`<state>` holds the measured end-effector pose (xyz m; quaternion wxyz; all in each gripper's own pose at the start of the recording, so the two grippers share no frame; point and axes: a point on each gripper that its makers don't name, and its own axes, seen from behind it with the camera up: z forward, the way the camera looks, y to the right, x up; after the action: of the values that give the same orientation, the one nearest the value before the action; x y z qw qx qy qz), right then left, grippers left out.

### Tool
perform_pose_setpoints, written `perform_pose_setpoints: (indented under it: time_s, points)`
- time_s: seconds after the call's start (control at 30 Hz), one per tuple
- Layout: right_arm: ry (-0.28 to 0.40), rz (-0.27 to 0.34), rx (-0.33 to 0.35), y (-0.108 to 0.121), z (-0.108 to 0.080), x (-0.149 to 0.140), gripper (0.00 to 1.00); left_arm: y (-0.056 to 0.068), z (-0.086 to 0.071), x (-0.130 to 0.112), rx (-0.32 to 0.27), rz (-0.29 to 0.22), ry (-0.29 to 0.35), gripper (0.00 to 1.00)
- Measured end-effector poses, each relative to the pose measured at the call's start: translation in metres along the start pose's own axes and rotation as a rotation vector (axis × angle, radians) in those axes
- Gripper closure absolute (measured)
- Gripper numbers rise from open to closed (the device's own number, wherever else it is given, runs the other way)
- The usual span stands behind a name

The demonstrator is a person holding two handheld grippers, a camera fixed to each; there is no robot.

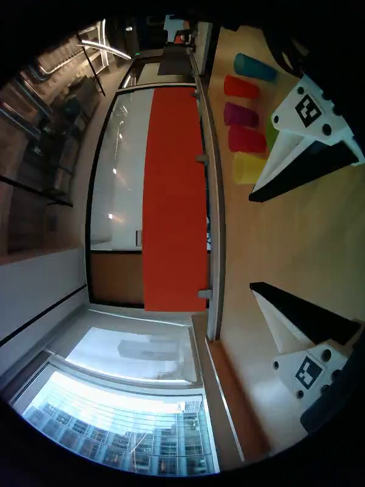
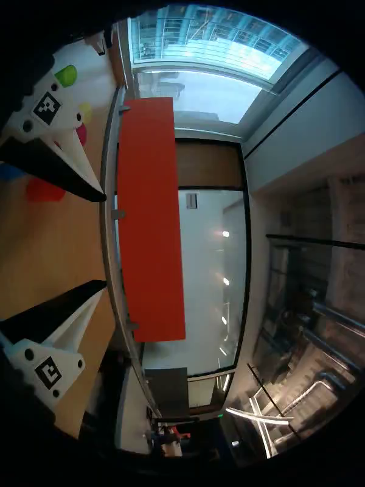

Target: Pour water

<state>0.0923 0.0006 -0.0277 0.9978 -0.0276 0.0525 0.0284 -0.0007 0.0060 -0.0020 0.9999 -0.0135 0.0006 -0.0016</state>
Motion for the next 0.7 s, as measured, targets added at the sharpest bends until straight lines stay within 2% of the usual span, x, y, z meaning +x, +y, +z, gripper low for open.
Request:
perform_pose_setpoints:
  time_s: [0.7]
  points:
    - [0.005,-0.017,-0.004,0.0086,-0.0026,0.0024,0.01,0.0003,0.0008,-0.0004,0.0,0.003,-0.001,0.02]
